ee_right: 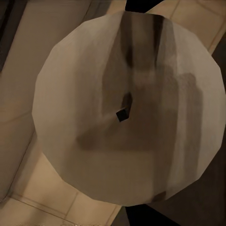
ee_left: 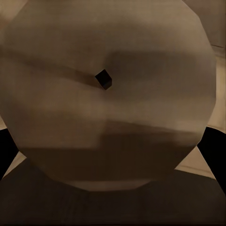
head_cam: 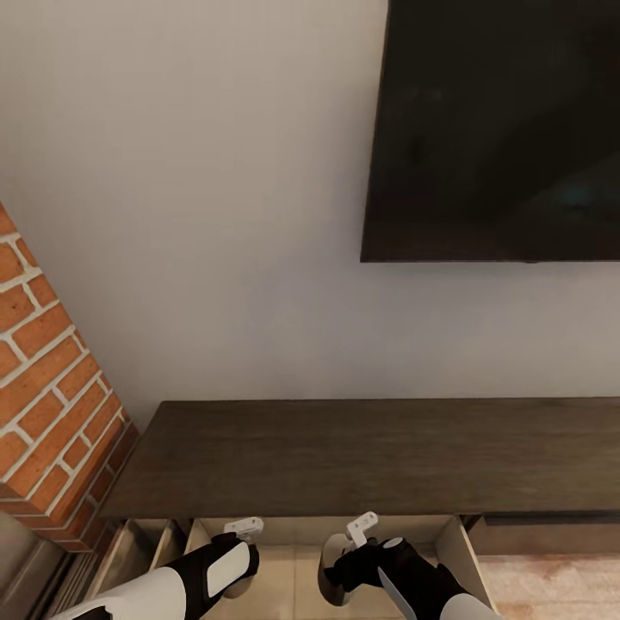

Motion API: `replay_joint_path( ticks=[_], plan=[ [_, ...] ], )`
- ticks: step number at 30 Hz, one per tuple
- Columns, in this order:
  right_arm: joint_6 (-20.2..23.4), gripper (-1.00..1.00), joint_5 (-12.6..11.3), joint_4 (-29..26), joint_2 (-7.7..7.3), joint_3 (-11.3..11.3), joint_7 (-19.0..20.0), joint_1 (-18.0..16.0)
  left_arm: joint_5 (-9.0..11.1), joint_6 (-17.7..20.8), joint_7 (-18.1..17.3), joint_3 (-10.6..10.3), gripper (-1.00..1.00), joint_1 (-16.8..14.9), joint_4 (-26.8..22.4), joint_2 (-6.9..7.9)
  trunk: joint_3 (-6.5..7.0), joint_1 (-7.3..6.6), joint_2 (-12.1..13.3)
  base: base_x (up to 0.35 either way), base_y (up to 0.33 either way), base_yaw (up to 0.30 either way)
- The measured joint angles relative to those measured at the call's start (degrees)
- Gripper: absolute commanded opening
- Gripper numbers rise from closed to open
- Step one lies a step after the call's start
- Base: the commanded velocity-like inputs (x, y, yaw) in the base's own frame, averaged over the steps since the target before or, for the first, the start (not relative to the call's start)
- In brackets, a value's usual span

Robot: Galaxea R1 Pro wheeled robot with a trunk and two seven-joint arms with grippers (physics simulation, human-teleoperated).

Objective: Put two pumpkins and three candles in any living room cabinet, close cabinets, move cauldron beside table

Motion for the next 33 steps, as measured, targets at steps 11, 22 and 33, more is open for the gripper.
replay_joint_path(
  ticks=[11, 22, 33],
  plan=[
    [0.0, -1.0, 0.0, 0.0, 0.0, 0.0, 0.0, 0.0, -0.2, 0.1, 0.0, 0.0, -1.0, 0.0, -0.1, 0.0, 1.97, -2.42, 4.4, 0.0, 0.0, 0.0],
    [0.0, -1.0, 0.1, 0.1, 0.0, 0.0, 0.0, 0.0, 0.4, -0.1, 0.1, 0.1, -1.0, 0.0, -0.2, -0.22, 1.8, -2.21, 4.0, 0.0, 0.0, 0.0],
    [0.0, -1.0, 0.0, 0.1, 0.0, 0.0, 0.0, 0.0, 0.6, -0.1, 0.1, 0.3, -1.0, 0.0, -0.1, -0.4, -0.17, 0.21, -0.4, -0.001, 0.0, 0.0]
  ],
)
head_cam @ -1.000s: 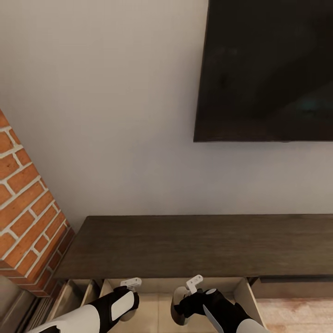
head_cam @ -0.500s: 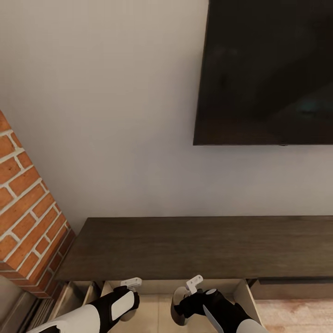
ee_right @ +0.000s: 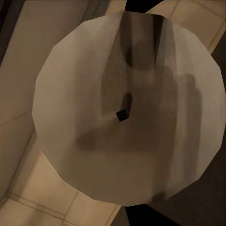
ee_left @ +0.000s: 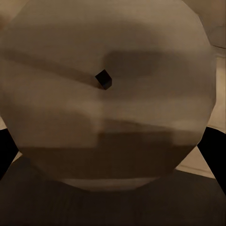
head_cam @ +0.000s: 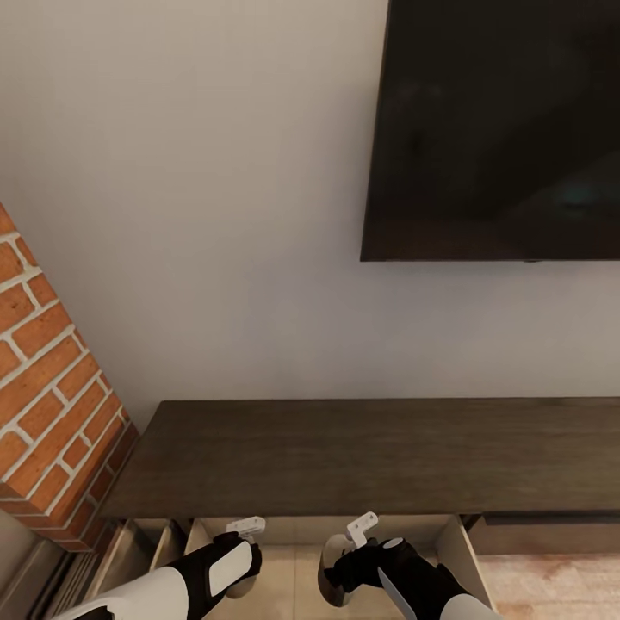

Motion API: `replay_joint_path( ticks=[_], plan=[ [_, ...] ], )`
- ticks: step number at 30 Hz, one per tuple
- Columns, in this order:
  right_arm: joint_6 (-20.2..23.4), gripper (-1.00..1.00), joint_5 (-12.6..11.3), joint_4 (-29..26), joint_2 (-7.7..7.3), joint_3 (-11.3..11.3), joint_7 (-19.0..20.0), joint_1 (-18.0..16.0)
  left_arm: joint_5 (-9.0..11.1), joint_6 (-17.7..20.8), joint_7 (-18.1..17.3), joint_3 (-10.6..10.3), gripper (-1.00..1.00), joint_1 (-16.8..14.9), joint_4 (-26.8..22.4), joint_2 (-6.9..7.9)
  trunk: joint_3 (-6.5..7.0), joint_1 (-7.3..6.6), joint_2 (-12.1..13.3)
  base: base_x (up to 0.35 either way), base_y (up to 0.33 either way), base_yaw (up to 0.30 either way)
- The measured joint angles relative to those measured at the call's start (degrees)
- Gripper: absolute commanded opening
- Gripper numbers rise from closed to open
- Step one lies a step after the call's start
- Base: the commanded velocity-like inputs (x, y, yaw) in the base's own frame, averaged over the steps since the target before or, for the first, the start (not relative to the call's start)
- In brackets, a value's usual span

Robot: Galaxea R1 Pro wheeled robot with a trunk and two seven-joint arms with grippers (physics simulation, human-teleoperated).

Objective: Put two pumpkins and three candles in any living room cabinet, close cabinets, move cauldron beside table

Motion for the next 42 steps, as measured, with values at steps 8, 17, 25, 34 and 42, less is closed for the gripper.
replay_joint_path(
  ticks=[8, 17, 25, 34, 42],
  plan=[
    [0.0, -1.0, 0.0, 0.0, 0.0, 0.0, 0.0, 0.0, 0.0, 0.0, 0.0, 0.0, -1.0, 0.0, -0.1, 0.05, -1.44, 1.76, -3.2, -0.232, 0.039, 0.0],
    [-0.1, -1.0, 0.0, 0.0, 0.0, 0.0, 0.0, 0.0, 0.0, 0.0, 0.0, 0.0, -1.0, 0.0, 0.0, 0.05, -3.05, 3.73, -6.8, -0.021, 0.004, 0.0],
    [-0.1, -1.0, 0.0, 0.0, 0.0, 0.0, 0.0, 0.0, -0.1, 0.0, 0.0, 0.0, -1.0, 0.0, 0.0, 0.05, -4.49, 5.49, -10.0, -0.06, 0.0, 0.0],
    [-0.2, -1.0, 0.0, 0.0, -0.08, -0.1, 0.0, 0.0, -0.1, -0.1, 0.0, 0.1, -1.0, 0.0, 0.0, 0.31, -6.1, 7.47, -13.6, -0.071, 0.0, 0.0],
    [-6.7, -1.0, 0.0, -0.1, 0.75, -0.2, -3.7, -0.1, -0.3, -0.1, 0.0, 0.3, -1.0, 0.0, -0.4, 0.36, -6.82, 8.35, -15.3, 0.0, 0.0, 0.0]
  ],
)
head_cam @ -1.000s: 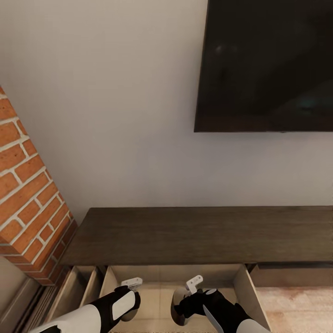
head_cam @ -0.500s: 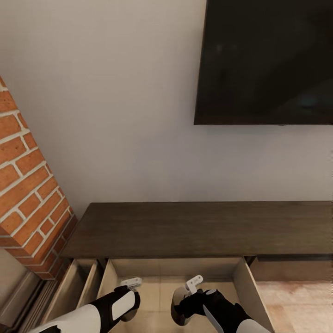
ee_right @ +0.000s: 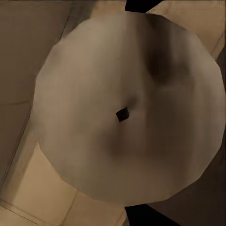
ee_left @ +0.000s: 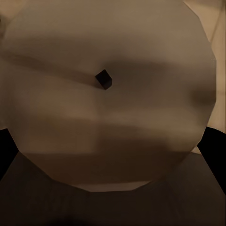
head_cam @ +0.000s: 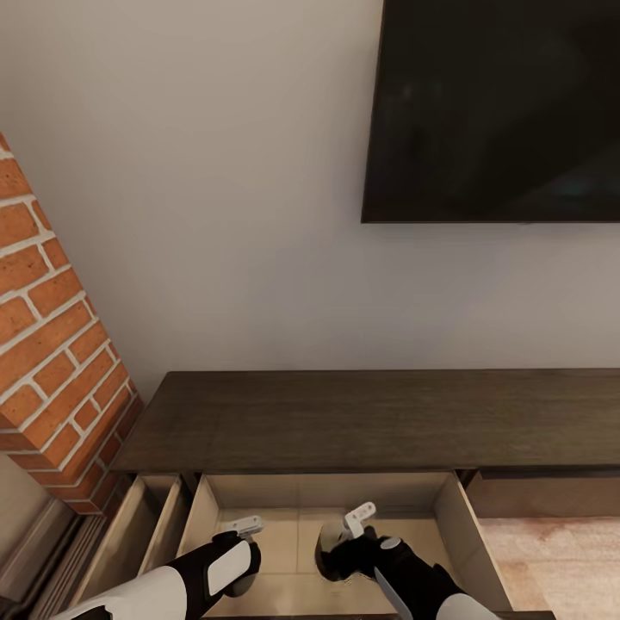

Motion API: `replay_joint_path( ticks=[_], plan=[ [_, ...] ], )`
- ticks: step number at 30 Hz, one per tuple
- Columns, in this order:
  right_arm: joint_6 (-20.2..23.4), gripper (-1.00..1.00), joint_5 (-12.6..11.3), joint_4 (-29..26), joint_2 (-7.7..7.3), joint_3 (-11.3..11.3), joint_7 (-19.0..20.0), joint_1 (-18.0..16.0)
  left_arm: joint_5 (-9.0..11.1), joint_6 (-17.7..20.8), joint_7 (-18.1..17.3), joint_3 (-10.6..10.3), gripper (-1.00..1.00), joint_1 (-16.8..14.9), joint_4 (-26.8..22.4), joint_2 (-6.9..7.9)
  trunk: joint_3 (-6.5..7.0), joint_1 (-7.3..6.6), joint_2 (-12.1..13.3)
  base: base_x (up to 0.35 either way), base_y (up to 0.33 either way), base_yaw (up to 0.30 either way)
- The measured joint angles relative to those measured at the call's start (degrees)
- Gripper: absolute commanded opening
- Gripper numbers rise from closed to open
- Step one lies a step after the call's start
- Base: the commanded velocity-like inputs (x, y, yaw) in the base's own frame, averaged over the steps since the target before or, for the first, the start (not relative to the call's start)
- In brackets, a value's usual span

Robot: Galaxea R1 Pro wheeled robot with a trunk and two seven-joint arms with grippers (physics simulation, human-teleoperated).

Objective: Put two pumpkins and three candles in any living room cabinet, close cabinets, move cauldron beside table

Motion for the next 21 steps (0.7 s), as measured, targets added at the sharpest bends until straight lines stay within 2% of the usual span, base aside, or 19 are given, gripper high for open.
replay_joint_path(
  ticks=[4, 6, 8, 9, 10, 11, 21],
  plan=[
    [-1.9, -1.0, -0.1, 0.6, 1.84, 0.2, -6.2, 0.0, 0.0, 0.0, -0.1, 0.1, -1.0, 0.0, 0.0, -0.04, -0.01, 0.0, 0.0, 0.0, 0.0, 0.0],
    [-2.1, -1.0, -0.3, 1.3, 2.74, 0.2, -7.4, 0.0, 0.0, -0.1, -0.1, 0.1, -1.0, 0.0, 0.1, -0.02, -0.01, 0.0, 0.0, 0.0, 0.0, 0.0],
    [-3.7, -1.0, -0.1, 2.0, 3.14, 0.2, -7.8, 0.0, -0.1, -0.7, -0.1, 0.2, -1.0, 0.0, 0.1, -0.03, 0.0, 0.0, 0.0, 0.0, 0.0, 0.0],
    [-5.1, -1.0, 0.0, 2.2, 3.2, 0.2, -7.9, 0.1, 0.0, -1.0, -0.1, 0.2, -1.0, 0.0, 0.1, -0.04, 0.0, 0.0, 0.0, 0.0, 0.0, 0.0],
    [-8.3, -1.0, 0.0, 2.3, 3.22, 0.1, -8.0, 0.1, -0.1, -1.3, -0.1, 0.2, -1.0, 0.0, 0.1, -0.01, -0.01, 0.0, 0.0, 0.0, 0.0, 0.0],
    [-9.3, -1.0, 0.0, 2.4, 3.27, 0.3, -8.0, 0.1, 0.0, -1.4, -0.1, 0.2, -1.0, -0.1, 0.0, 0.01, -0.06, 0.0, 0.0, 0.0, 0.0, 0.0],
    [-10.1, -1.0, -0.1, 2.8, 3.35, 0.4, -8.0, 0.1, 0.0, -1.5, -0.1, 0.2, -1.0, -0.1, -0.2, 0.02, -0.92, 0.0, 0.0, 0.0, 0.0, 0.0]
  ],
)
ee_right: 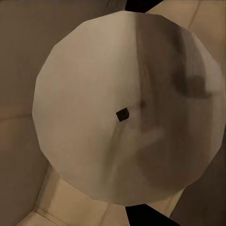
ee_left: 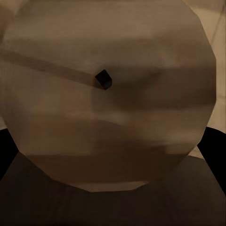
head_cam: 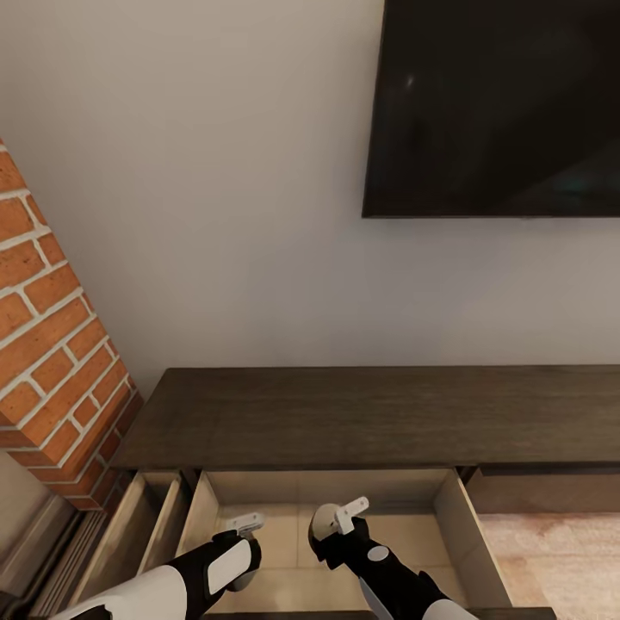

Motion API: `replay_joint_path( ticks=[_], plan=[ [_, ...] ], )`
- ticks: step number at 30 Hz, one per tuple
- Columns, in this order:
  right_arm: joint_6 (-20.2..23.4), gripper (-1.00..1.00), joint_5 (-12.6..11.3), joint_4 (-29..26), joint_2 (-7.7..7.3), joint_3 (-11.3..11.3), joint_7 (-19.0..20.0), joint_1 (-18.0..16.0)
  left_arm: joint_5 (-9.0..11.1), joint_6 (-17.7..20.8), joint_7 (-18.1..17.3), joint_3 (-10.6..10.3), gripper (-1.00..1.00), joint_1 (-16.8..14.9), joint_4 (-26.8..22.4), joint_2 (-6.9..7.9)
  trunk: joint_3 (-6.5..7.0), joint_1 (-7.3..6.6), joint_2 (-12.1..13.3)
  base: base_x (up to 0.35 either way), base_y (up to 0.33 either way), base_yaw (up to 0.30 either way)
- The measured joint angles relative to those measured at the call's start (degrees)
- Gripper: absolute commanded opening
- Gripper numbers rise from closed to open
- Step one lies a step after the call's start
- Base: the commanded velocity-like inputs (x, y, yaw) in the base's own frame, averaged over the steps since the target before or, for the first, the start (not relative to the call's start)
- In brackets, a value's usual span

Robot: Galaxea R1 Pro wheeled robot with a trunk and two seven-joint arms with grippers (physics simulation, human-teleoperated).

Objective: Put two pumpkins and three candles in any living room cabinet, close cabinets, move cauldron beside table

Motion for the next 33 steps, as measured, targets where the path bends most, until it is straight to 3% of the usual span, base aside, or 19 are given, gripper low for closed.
replay_joint_path(
  ticks=[5, 10, 12, 18, 33],
  plan=[
    [0.5, -1.0, -0.1, 0.0, 0.07, -0.2, -2.1, 0.0, -0.1, 0.0, 0.0, -0.1, -1.0, -0.1, 0.3, 0.15, -0.46, 0.0, 0.0, 0.0, 0.0, 0.0],
    [10.1, -1.0, -0.1, -0.8, 0.3, -0.2, -6.0, 0.0, -0.1, 0.0, -0.1, -0.1, -1.0, -0.1, 0.0, 0.02, -0.92, 0.0, 0.0, 0.0, 0.0, 0.0],
    [11.3, -1.0, 0.1, -1.0, 0.36, -0.2, -6.3, -0.1, -0.1, 0.0, -0.1, 0.0, -1.0, -0.1, -0.1, -0.03, -1.1, 0.0, 0.0, 0.0, 0.0, 0.0],
    [11.7, -1.0, 0.0, -1.0, 0.57, -0.3, -6.4, -0.1, -0.2, 0.0, -0.2, 0.0, -1.0, -0.2, -0.9, -0.53, -1.64, 0.0, 0.0, 0.0, 0.0, 0.0],
    [11.4, -1.0, 0.1, -1.6, 0.72, -0.2, -6.1, -0.1, -0.1, -1.2, -0.1, -0.1, -1.0, -0.2, -0.9, -0.07, -3.02, 0.0, 0.0, 0.0, 0.0, 0.0]
  ],
)
